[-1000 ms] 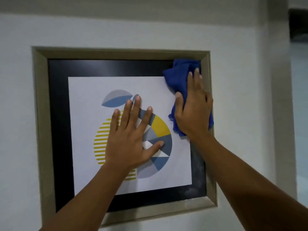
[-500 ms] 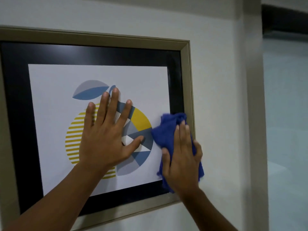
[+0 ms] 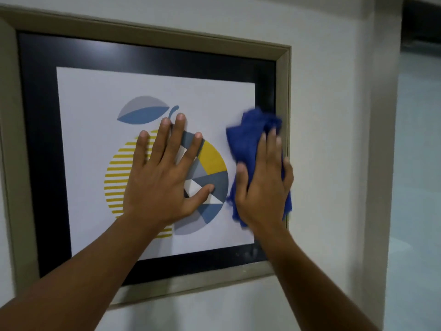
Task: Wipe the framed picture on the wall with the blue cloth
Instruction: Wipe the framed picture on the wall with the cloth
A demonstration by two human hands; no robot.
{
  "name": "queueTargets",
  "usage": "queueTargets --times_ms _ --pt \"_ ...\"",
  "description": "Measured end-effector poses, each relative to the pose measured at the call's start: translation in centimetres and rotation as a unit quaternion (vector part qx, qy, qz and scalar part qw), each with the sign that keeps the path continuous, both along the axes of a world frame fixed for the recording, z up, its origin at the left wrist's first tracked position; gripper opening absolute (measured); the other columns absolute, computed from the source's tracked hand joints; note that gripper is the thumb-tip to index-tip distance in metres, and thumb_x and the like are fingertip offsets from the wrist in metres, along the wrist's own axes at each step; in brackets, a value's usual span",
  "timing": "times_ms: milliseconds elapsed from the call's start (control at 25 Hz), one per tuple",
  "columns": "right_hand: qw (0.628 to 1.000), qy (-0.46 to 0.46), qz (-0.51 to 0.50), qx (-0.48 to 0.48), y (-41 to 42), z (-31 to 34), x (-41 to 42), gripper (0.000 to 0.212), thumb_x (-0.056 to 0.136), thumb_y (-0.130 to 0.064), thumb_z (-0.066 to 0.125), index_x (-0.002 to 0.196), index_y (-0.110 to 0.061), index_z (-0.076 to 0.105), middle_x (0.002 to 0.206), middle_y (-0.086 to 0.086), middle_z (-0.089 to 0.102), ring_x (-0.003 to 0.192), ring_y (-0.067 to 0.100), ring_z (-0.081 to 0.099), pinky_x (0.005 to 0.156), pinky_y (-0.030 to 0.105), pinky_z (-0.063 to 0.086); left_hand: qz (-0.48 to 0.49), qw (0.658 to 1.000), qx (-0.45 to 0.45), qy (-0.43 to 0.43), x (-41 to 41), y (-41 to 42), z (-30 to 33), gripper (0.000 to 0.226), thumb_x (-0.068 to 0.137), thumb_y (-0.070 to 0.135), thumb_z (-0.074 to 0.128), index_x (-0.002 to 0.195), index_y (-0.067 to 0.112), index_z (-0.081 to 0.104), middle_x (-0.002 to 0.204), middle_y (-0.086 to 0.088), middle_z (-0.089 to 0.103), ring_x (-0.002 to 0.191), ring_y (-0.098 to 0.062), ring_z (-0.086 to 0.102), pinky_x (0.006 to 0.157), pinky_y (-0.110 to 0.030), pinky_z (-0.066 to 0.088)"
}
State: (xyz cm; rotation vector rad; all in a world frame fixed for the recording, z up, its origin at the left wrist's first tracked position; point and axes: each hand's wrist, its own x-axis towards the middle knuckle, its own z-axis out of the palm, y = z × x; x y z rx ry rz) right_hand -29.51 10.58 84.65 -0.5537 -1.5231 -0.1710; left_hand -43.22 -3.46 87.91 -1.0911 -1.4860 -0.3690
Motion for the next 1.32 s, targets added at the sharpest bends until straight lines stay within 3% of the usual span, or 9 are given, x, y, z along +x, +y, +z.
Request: queueTargets --times_ms 120,280,560,680,800,920,1160,1240,1320 --pt "0.998 -0.024 -0.004 -0.052 -0.8 -8.7 -0.2 0.068 0.1 -0.044 0.035 0.157 -0.014 0.013 0.164 0.004 0.018 0.152 0.019 0.014 0.12 0.046 0.018 0.001 1.0 -0.009 0.007 0.3 -0.2 -1.6 0.089 0.087 0.071 0.037 0.157 0.021 0.013 0.166 -0.015 0.005 0.153 -0.033 0.002 0.121 -0.061 0.012" --pt "0.992 0.022 -0.019 -0.123 -2.5 -10.1 -2.1 0.066 0.103 -0.047 0.024 0.158 -0.016 0.005 0.165 0.006 0.014 0.153 0.022 0.011 0.119 0.045 0.017 -0.002 1.0 -0.008 0.019 0.5 0.1 -2.4 0.089 0.086 0.07 0.039 0.156 0.021 0.016 0.166 -0.015 0.008 0.153 -0.034 0.004 0.121 -0.06 0.013" --pt "0.994 -0.095 -0.059 0.017 -4.2 -11.8 -3.8 0.062 0.105 -0.044 0.017 0.158 -0.018 -0.001 0.164 0.006 0.01 0.153 0.022 0.005 0.12 0.038 0.005 0.003 0.999 -0.009 0.036 -0.2 0.1 -2.5 0.085 0.09 0.072 0.027 0.156 0.019 0.018 0.165 -0.017 0.011 0.153 -0.035 0.006 0.121 -0.059 0.013" --pt "0.991 -0.089 -0.097 -0.01 0.1 -12.0 0.2 0.062 0.103 -0.045 0.018 0.158 -0.02 0.003 0.16 0.008 0.019 0.148 0.026 0.02 0.117 0.04 0.014 -0.005 1.0 -0.003 0.025 0.1 0.0 -2.5 0.086 0.087 0.07 0.036 0.156 0.02 0.02 0.166 -0.016 0.011 0.153 -0.035 0.007 0.121 -0.06 0.014" --pt "0.992 -0.091 -0.088 -0.03 1.6 -12.0 2.2 0.063 0.098 -0.041 0.033 0.154 -0.016 0.017 0.159 0.008 0.023 0.144 0.027 0.027 0.114 0.041 0.02 0.0 1.0 -0.008 0.02 0.4 -0.1 -2.4 0.087 0.087 0.07 0.038 0.156 0.021 0.018 0.166 -0.016 0.01 0.153 -0.035 0.007 0.12 -0.061 0.015" --pt "0.992 -0.088 -0.081 -0.026 0.8 -8.9 1.9 0.061 0.1 -0.038 0.033 0.154 -0.014 0.02 0.162 0.009 0.023 0.149 0.027 0.023 0.116 0.046 0.021 -0.005 1.0 -0.014 0.017 0.3 -0.1 -2.3 0.088 0.087 0.071 0.038 0.156 0.021 0.016 0.166 -0.015 0.009 0.153 -0.035 0.006 0.121 -0.061 0.015" --pt "0.995 -0.028 -0.09 0.026 1.0 10.4 1.7 0.057 0.102 -0.034 0.037 0.153 -0.009 0.03 0.161 0.012 0.029 0.149 0.026 0.026 0.112 0.045 0.025 -0.012 1.0 -0.003 0.027 0.2 0.0 -2.4 0.087 0.086 0.067 0.041 0.156 0.02 0.019 0.165 -0.016 0.013 0.153 -0.035 0.009 0.12 -0.062 0.017" --pt "0.995 -0.006 -0.089 0.049 1.2 10.9 1.2 0.056 0.103 -0.032 0.038 0.153 -0.01 0.03 0.161 0.011 0.029 0.149 0.025 0.026 0.113 0.044 0.027 -0.01 1.0 -0.004 0.022 0.3 -0.1 -2.4 0.086 0.086 0.067 0.042 0.156 0.02 0.021 0.165 -0.016 0.014 0.153 -0.035 0.01 0.12 -0.062 0.017" --pt "0.995 -0.009 -0.083 0.054 1.2 7.1 1.2 0.056 0.103 -0.031 0.038 0.154 -0.01 0.028 0.162 0.011 0.028 0.149 0.025 0.025 0.114 0.045 0.027 -0.008 1.0 -0.013 0.014 0.3 -0.1 -2.3 0.086 0.087 0.068 0.041 0.156 0.02 0.021 0.165 -0.016 0.014 0.153 -0.035 0.01 0.12 -0.061 0.016"
